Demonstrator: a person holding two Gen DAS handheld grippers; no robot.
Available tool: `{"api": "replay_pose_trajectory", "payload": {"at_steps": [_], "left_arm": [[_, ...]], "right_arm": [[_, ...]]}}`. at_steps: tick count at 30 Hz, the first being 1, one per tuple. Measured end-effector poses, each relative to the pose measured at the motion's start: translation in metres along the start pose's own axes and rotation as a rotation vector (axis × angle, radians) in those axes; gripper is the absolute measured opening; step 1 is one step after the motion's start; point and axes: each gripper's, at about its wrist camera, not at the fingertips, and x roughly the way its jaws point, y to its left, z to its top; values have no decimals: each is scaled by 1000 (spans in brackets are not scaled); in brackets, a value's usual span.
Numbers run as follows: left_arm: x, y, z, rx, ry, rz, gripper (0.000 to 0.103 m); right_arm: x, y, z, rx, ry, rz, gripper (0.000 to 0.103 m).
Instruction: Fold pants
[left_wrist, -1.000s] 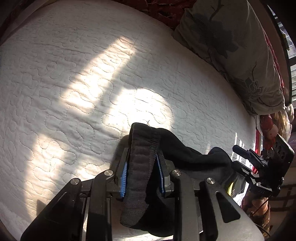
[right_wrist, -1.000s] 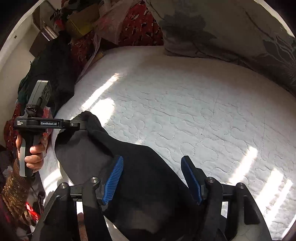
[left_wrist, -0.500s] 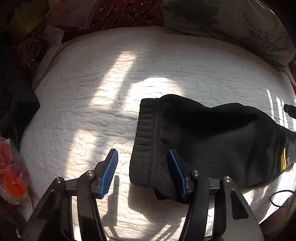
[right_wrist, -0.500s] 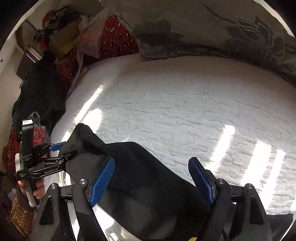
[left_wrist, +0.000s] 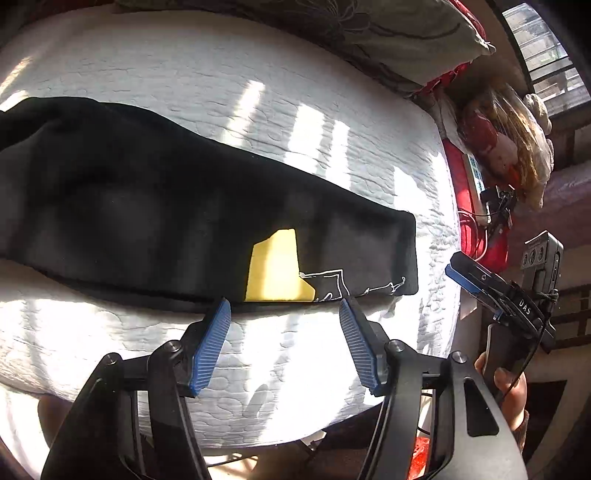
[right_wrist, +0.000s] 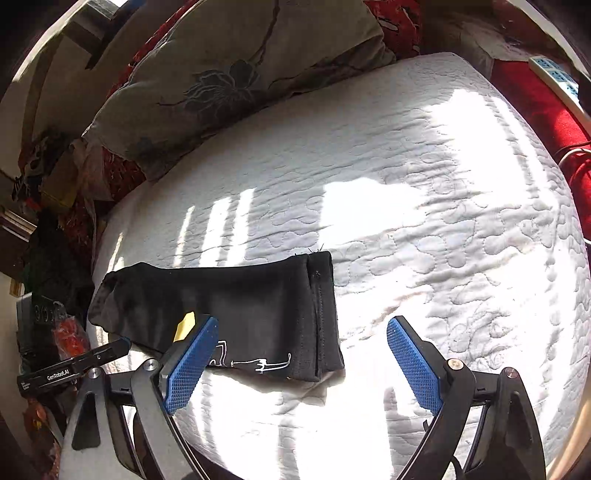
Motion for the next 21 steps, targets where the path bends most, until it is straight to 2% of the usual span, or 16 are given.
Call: {"api": "replay_pose_trajectory", "payload": {"at_steps": [5,9,13,15,16,17,18,21], "left_arm": [[45,-39,-20,-103,52,-26,60],[60,-42,-24,-187,74,-45,60],[60,-38,-23,-251,64,-67,60],[62,-35,-23,-292,62,-82,60],[62,-34,-22,-314,62,-90,60],[65,-34,-22,-337,62,-95,60],[65,-33,-22,-359,60,-95,60],[66,-33,-23,-392,52,-98,62]], "right_arm": [[13,-21,-3,43,19,111,94],[31,-26,5,68,50,224,94],[56,-28,19,94,95,286,95],[64,-25,27,94,110,325,88],[67,-22,30,94,118,358,82],[69,-20,34,90,129,367,69],[72,-17,38,82,145,356,66],[81,-11,43,30,202,316,66]]}}
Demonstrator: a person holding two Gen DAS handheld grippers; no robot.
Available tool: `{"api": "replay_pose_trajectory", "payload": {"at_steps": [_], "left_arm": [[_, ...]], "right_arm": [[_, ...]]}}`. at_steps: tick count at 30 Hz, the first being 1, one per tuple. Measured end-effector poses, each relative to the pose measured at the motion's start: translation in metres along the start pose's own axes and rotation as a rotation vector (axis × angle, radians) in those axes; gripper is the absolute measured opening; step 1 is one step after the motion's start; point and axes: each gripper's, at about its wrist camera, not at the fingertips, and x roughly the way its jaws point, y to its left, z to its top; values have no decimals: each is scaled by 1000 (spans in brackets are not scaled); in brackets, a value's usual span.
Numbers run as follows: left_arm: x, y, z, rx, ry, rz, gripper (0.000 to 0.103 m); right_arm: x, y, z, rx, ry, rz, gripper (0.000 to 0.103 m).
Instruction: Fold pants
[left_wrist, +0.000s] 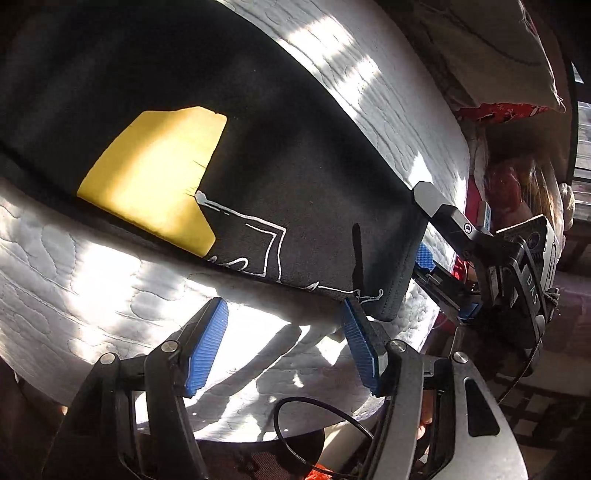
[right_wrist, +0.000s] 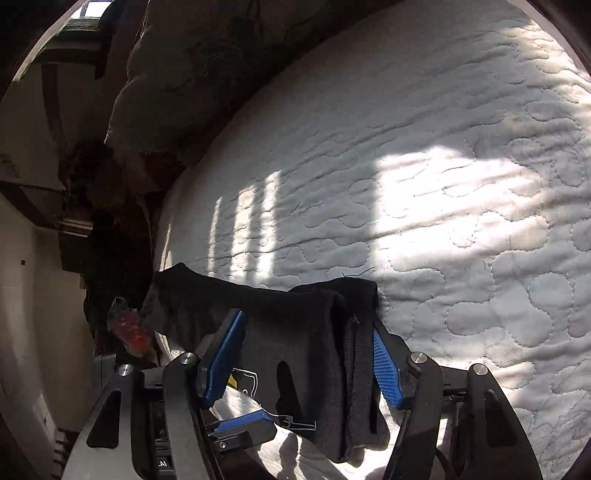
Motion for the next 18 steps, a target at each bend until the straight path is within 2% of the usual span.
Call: {"api": "replay_pose_trajectory", "payload": {"at_steps": [2,3,5,7,9,12,14,16,18], "left_arm": [[0,1,-1,-16,-6,-5,65],[1,2,-1,-29,-11,-9,66],[-2,6,-4,-60,-19,-19,66],[-4,10,-8,-96,-14,-32,66],[-2,11,-10,-131,-16,-37,66],[1,9,-10,-159,-34,-7,67],[2,9,-9,-194,-46,-8,72],[0,8,-7,-227,-56,-14,73],[2,2,-2,-226,-59,-14,73]], "right_arm": [[3,0,1,-25,34,-2,68],[4,-2,1,-17,54,17,73],[7,-6,3,2,75,58,77],[8,-7,3,10,64,86,84],[8,-5,-1,19,17,102,92],[11,-2,-1,42,-9,130,102],[12,-5,3,77,4,147,102],[10,-11,6,114,18,180,99],[8,-16,8,123,37,186,89]]}}
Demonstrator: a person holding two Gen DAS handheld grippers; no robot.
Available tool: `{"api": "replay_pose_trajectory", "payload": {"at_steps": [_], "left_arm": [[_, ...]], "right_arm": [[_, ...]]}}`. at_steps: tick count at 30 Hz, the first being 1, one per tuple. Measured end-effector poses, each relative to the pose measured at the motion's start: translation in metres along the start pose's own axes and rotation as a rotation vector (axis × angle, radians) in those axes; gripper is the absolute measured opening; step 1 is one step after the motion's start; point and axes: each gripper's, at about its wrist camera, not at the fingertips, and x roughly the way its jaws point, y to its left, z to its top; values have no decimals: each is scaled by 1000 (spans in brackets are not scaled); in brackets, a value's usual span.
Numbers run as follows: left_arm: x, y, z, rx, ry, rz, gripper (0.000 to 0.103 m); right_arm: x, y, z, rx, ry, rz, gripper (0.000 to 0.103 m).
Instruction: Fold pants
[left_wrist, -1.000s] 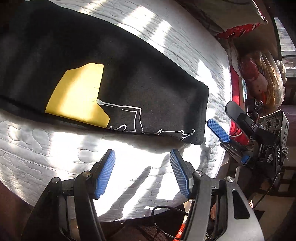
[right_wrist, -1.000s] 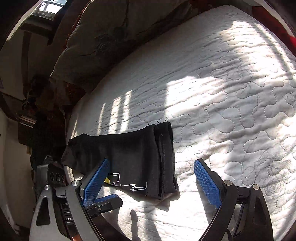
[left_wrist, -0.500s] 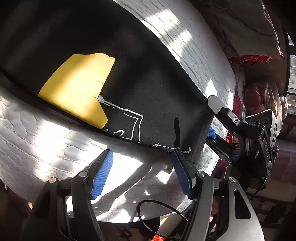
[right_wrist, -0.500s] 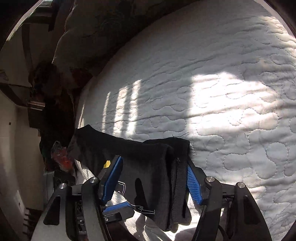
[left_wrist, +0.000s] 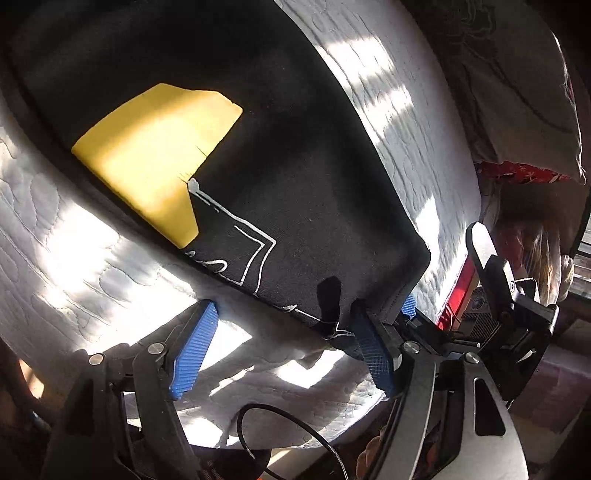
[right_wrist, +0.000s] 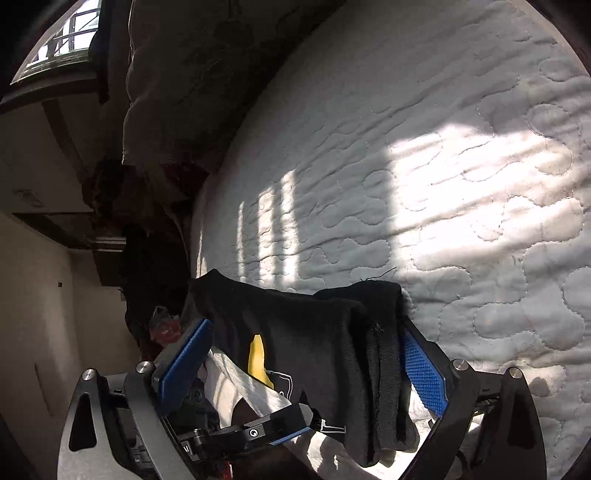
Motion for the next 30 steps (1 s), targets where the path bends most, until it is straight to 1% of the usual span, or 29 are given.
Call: {"api": "replay_pose_trajectory", "payload": {"at_steps": [1,3,4,6,7,8,10,12,14,15,16,17,19,21,23,24,27,30], "left_arm": [[1,-4,1,3,-4,4,73],[4,-10,-2,10,-7,-3,72],[6,-13,-3,19,-5,0,71],[8,-17,-4,31,-6,8,70],[8,-17,-2,30,-1,-5,66],[8,-16,0,28,7,-22,52],[12,-13,6,8,41,-43,38],[14,-11,8,-8,49,-49,37],[14,-14,5,21,40,-40,37],[15,-16,5,37,45,-35,34],[17,-17,6,44,65,-39,18],[21,-19,10,47,97,-56,6],[22,-16,15,30,136,-83,5],[19,-14,16,32,155,-102,5],[20,-12,17,37,161,-103,5],[22,-10,18,25,170,-109,5],[25,-5,19,2,186,-130,5],[25,-4,20,-1,194,-139,5]], "right_arm": [[-2,-2,0,-4,7,-8,85],[-5,-7,0,-15,19,-11,69],[-8,-11,0,-11,21,-8,64],[-13,-24,1,8,19,9,41],[-15,-32,0,28,15,23,34],[-16,-39,-1,47,14,39,25],[-18,-48,-3,52,12,85,23],[-18,-47,-3,39,12,85,23],[-17,-42,-3,15,15,61,24],[-16,-38,-3,-6,16,43,24],[-15,-33,-4,-32,16,20,24],[-14,-28,-5,-52,9,-6,24],[-12,-22,-7,-64,-9,-37,23],[-13,-20,-9,-55,-24,-39,22],[-8,-21,-12,-31,2,-4,25],[-3,-19,-13,-45,25,-36,23],[4,-11,-13,-82,40,-65,26],[4,-11,-17,-62,-8,-70,27]]}}
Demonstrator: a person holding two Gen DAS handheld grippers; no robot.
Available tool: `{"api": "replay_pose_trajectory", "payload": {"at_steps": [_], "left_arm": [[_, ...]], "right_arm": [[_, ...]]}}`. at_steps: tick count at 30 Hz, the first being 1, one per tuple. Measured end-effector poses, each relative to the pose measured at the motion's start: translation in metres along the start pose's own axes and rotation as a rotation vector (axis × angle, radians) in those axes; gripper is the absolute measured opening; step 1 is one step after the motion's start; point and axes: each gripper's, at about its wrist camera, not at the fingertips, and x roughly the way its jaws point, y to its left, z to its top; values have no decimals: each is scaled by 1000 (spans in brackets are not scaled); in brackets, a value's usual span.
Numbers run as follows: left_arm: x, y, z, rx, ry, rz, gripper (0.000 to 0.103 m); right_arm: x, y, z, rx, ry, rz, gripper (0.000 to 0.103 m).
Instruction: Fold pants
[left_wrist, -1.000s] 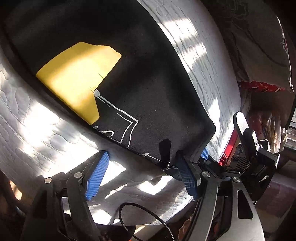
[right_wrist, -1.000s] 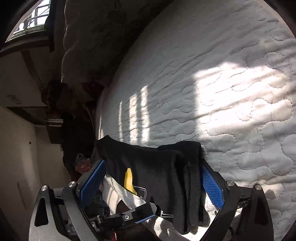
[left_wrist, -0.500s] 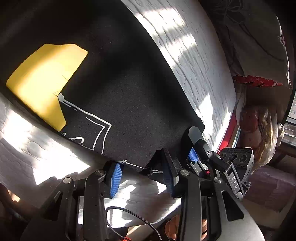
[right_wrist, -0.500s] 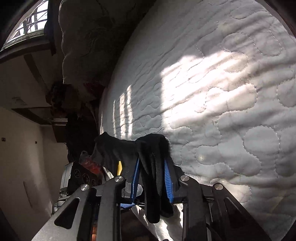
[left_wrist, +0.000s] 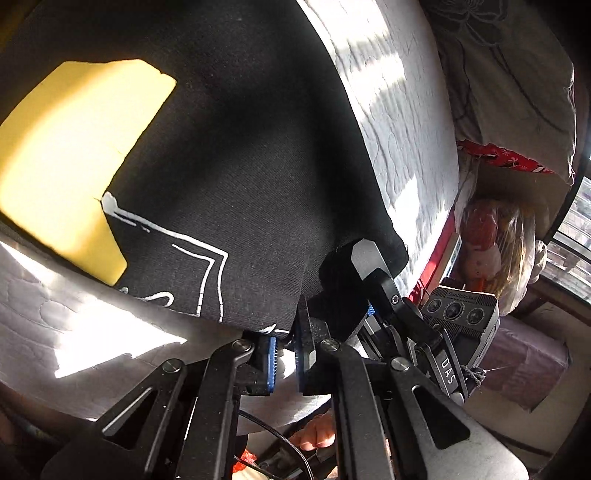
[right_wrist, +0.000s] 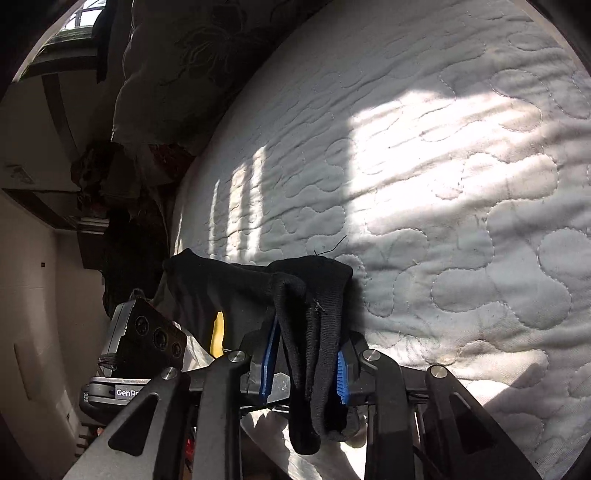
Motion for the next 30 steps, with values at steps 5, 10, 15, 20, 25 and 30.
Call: {"api": "replay_pose_trajectory", "payload": {"at_steps": [5,10,15,20,25,30], "left_arm": [[-2,1,2,25,21,-7,5],[-14,-3,-2,65,32,-39,5],[-34,-1,-4,91,28,-71,4],[-64,11,5,79,11,-129,5],[-105,31,25,49,-28,-200,5],[-149,65,57,-11,-77,-264,5]], "right_arm": [[-2,14,-4,-33,-31,-82,18],[-7,43,-18,-58,-60,-28,14],[-8,56,-24,-17,-74,15,14],[0,72,-24,34,-91,51,14],[27,108,-18,44,-86,87,14],[80,151,-6,48,-48,124,17]]}}
